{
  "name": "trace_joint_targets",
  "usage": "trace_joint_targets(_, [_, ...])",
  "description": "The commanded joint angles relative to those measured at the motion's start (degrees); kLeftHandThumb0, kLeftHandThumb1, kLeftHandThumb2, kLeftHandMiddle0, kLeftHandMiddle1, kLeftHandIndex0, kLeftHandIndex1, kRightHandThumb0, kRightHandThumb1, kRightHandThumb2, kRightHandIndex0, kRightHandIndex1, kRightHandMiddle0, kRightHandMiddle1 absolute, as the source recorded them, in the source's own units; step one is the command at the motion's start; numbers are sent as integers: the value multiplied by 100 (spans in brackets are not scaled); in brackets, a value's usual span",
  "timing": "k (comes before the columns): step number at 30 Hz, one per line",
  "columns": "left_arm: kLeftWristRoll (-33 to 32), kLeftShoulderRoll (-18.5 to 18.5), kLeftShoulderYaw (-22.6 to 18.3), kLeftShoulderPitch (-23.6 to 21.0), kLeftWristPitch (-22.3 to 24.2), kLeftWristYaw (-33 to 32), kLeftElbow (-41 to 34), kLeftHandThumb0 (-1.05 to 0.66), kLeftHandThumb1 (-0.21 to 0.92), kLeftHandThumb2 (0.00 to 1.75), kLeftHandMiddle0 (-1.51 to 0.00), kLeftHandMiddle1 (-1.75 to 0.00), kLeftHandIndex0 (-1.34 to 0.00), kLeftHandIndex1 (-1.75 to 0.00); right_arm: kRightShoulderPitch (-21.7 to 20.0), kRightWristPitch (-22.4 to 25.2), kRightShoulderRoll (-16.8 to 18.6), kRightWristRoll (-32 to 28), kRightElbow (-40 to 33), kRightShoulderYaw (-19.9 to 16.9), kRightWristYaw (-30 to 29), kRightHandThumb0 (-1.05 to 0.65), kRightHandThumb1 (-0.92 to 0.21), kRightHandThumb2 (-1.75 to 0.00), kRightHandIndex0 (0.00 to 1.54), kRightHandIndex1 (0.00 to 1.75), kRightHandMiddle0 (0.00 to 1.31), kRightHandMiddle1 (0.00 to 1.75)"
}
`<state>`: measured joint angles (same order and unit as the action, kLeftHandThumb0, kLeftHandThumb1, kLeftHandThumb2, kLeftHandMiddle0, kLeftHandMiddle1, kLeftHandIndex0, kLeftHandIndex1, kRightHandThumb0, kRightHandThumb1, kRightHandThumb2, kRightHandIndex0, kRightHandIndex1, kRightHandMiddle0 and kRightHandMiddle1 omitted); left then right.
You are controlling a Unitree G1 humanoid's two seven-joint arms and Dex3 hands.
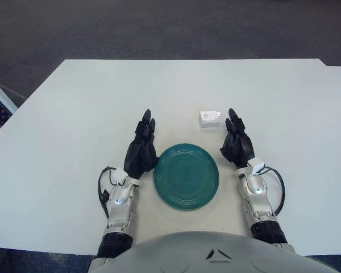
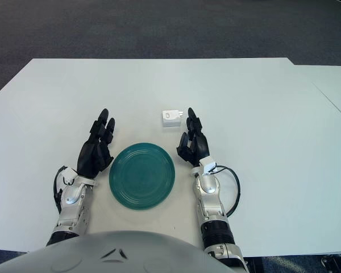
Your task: Put the charger into the plate.
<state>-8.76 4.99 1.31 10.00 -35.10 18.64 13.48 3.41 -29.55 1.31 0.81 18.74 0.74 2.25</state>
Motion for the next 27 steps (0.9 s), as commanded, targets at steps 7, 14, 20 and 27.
trace_joint_targets(7, [105, -8, -18, 536, 53, -209, 319, -105, 92, 86, 0, 0, 0, 0, 461, 55, -108, -123, 474, -67, 176, -94, -92, -97, 0, 0, 0, 8])
trace_joint_targets(14, [-42, -20, -12, 471, -59, -72, 446, -105, 92, 88, 0, 0, 0, 0, 457, 53, -107, -205, 484, -93, 274, -93, -92, -97, 0, 0, 0, 7])
trace_joint_targets(20, [-275, 110, 68, 527, -22, 80, 301, -105, 92, 88, 0, 0, 0, 0, 467, 79, -117, -187, 464, -118, 259, -93, -92, -97, 0, 0, 0, 8])
trace_joint_targets(27, [-106, 67, 63, 536, -127, -6, 327, -105, 92, 86, 0, 0, 0, 0, 454, 130, -157, -250, 408, -188, 283, -92, -92, -97, 0, 0, 0, 7])
